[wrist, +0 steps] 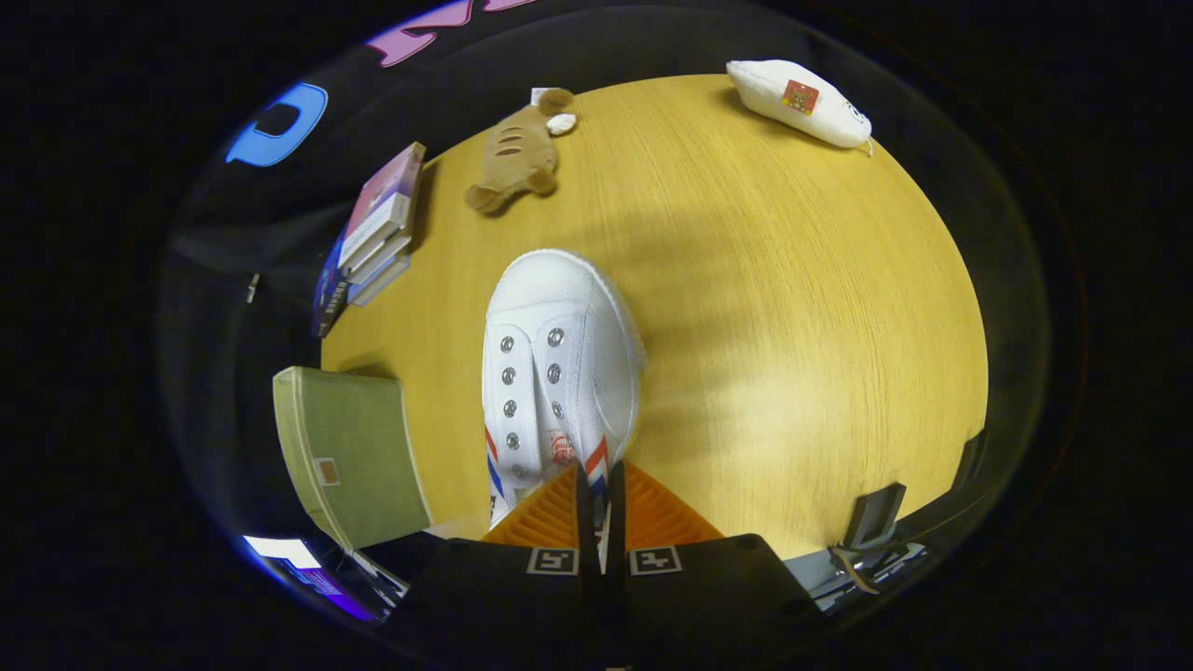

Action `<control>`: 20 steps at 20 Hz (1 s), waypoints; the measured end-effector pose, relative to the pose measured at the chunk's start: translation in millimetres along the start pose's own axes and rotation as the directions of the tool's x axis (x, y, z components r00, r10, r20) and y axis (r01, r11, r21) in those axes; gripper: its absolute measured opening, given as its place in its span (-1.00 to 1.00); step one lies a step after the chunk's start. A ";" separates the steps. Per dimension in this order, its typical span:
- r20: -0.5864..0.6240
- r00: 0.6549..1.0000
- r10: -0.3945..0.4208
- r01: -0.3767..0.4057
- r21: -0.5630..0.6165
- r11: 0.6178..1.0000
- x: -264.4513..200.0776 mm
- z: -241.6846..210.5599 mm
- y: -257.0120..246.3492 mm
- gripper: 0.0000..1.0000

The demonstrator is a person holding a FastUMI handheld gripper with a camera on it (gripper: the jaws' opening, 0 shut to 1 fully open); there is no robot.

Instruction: Open the storage box then place both shoes into the box .Put the left shoe in first, then the right shoe, with the right side of both shoes facing outward in a uniform manner.

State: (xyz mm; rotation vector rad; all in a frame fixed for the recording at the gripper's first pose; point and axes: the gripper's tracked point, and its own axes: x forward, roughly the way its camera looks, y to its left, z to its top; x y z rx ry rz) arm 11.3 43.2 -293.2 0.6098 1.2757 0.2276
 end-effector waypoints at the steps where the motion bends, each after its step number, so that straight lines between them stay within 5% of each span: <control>1: 0.005 1.000 0.025 -0.025 -0.007 1.000 -10.0 0.2 19.0 -0.90; 10: -0.032 0.961 0.275 -0.277 -0.107 0.955 -54.2 -23.8 232.2 -0.90; 16: -0.105 0.949 0.298 -0.313 -0.168 0.935 -30.0 -63.9 337.0 -0.90; 20: -0.165 0.960 0.226 -0.251 -0.154 0.956 0.3 -93.9 365.2 -0.90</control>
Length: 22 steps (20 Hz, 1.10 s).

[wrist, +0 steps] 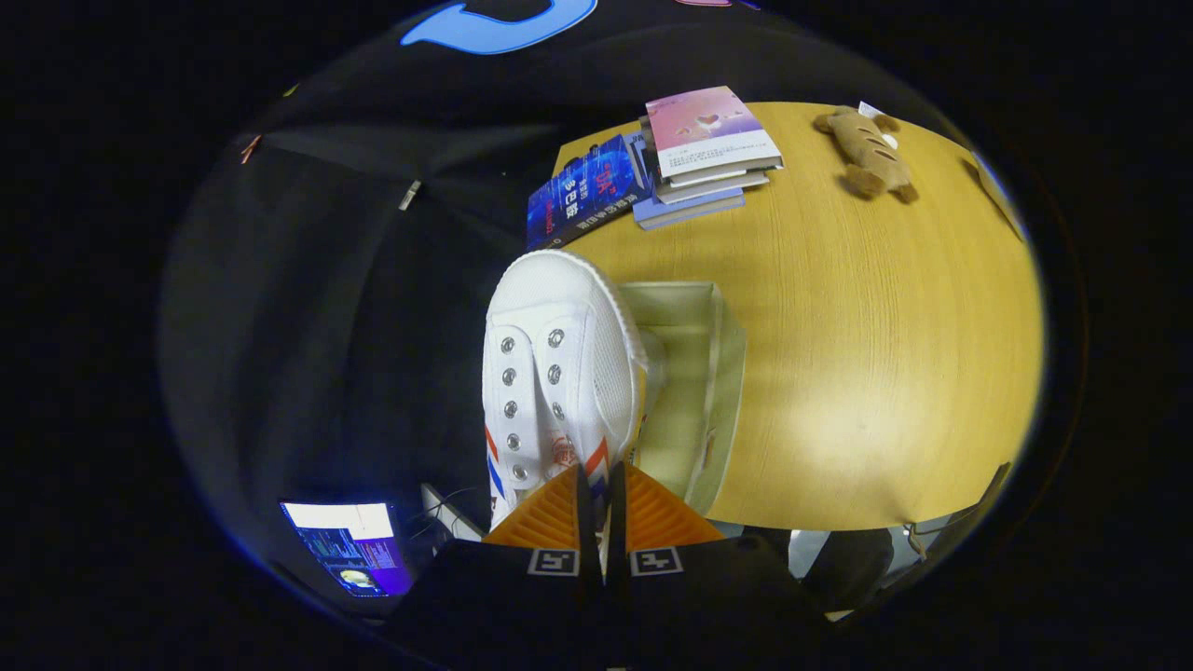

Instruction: Open the storage box then place both shoes into the box .Put the left shoe in first, then the right shoe, with the right side of both shoes facing outward in a uniform manner.

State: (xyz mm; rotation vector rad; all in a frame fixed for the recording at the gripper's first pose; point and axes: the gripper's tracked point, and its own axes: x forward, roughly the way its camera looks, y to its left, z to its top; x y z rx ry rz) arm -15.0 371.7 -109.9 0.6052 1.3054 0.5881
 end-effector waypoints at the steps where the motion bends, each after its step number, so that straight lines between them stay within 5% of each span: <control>1: -0.015 1.000 -0.018 0.018 0.015 1.000 8.6 -4.4 1.4 -0.90; 11: -0.061 0.976 -0.208 0.212 0.067 0.975 45.6 -16.2 -36.6 -0.90; 16: -0.077 0.972 -0.221 0.226 0.057 0.972 49.5 -23.4 -49.7 -0.79; 22: -0.066 0.992 -0.109 0.116 0.103 0.988 44.4 -18.1 -29.8 -0.46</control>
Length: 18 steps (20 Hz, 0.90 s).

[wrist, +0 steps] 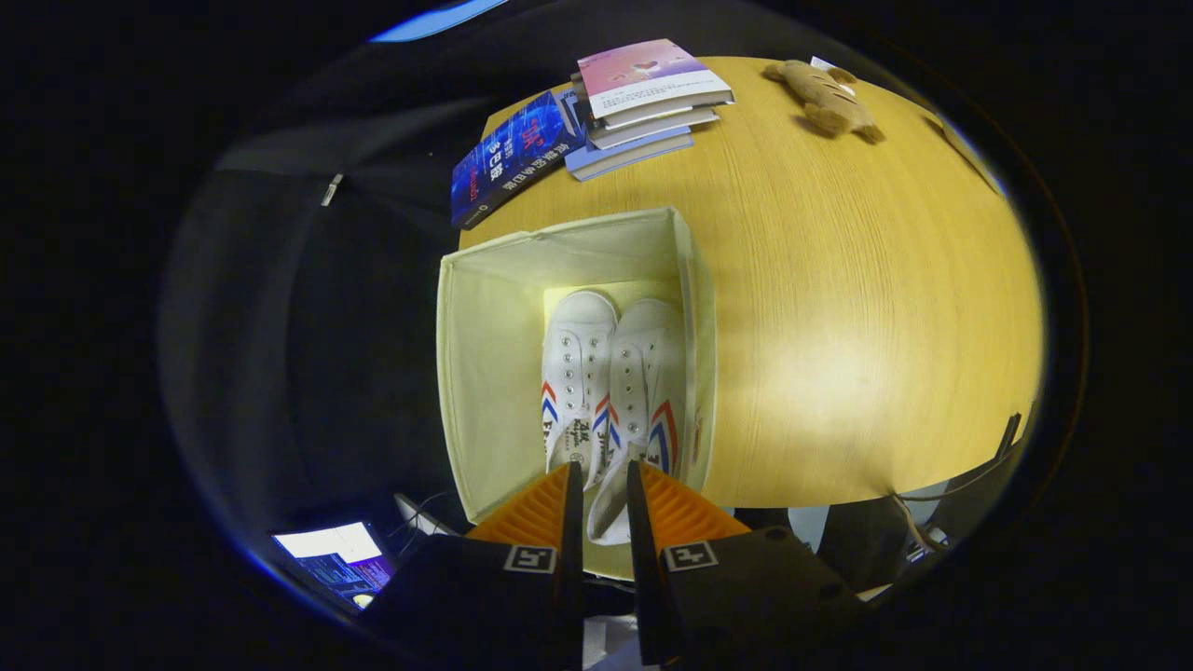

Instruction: Open the storage box then place both shoes into the box .Put the left shoe in first, then the right shoe, with the right side of both shoes facing outward in a uniform manner.

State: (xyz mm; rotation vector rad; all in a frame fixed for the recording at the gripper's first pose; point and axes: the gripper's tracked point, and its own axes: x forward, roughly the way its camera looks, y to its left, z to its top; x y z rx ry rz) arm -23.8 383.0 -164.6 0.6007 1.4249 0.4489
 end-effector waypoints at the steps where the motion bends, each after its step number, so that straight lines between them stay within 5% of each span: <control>1: 0.005 1.000 0.005 -0.005 -0.001 1.000 -1.6 1.1 -0.7 -0.37; 5: 0.008 1.000 0.019 -0.018 -0.016 1.000 -8.0 -1.4 -4.0 0.05; 6: 0.010 1.000 0.029 -0.029 -0.021 0.999 -11.6 -2.5 -2.8 0.37; 8: 0.026 0.998 0.054 -0.053 -0.030 0.998 -19.7 -2.6 -2.2 0.62; 13: 0.119 0.989 0.086 -0.076 -0.086 0.993 -46.9 1.4 -16.6 0.97; 18: 0.364 0.926 0.099 -0.021 -0.211 0.977 -109.0 30.6 -40.4 0.98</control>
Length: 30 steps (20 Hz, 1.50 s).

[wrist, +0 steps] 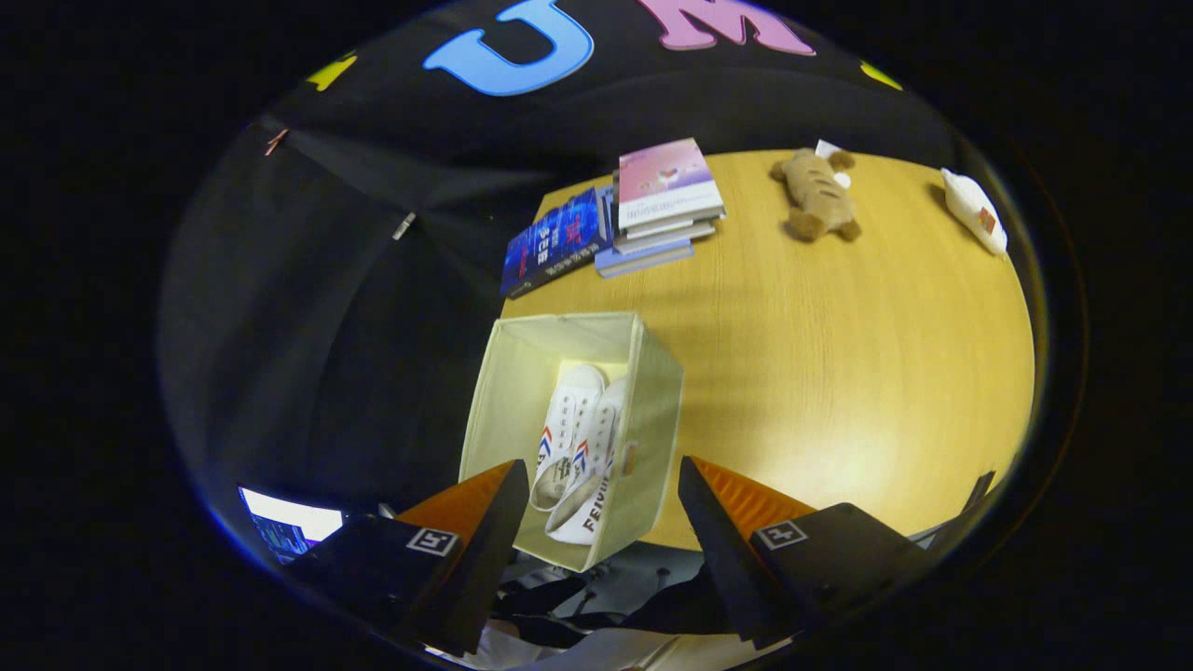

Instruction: Open the storage box then place both shoes into the box .Put the left shoe in first, then the right shoe, with the right side of both shoes facing outward in a uniform manner.

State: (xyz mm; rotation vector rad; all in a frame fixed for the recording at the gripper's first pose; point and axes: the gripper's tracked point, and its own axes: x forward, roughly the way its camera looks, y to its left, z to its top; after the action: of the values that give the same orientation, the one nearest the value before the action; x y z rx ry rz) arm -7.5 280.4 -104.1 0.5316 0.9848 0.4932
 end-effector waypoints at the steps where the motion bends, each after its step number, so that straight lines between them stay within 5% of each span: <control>1: 0.069 0.997 -0.033 0.036 -0.044 0.998 -13.4 13.9 -11.8 0.98; 5: 0.302 0.948 -0.102 0.144 -0.120 0.982 -61.5 59.3 -45.5 0.98; 12: 0.552 0.798 -0.242 0.382 -0.153 0.911 -138.5 106.0 -127.4 0.98; 16: 0.684 0.683 -0.256 0.487 -0.165 0.858 -179.9 120.6 -151.5 0.98; 23: 0.840 0.475 -0.261 0.570 -0.067 0.819 -246.6 129.9 -170.8 0.94; 27: 0.863 0.432 -0.264 0.579 -0.041 0.814 -261.4 130.9 -181.6 0.96; 30: 0.867 0.438 -0.239 0.584 -0.073 0.808 -262.6 135.0 -180.6 0.96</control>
State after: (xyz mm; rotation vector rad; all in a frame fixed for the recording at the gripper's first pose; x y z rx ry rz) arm 14.9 -44.8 12.3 0.0978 0.0370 -0.0871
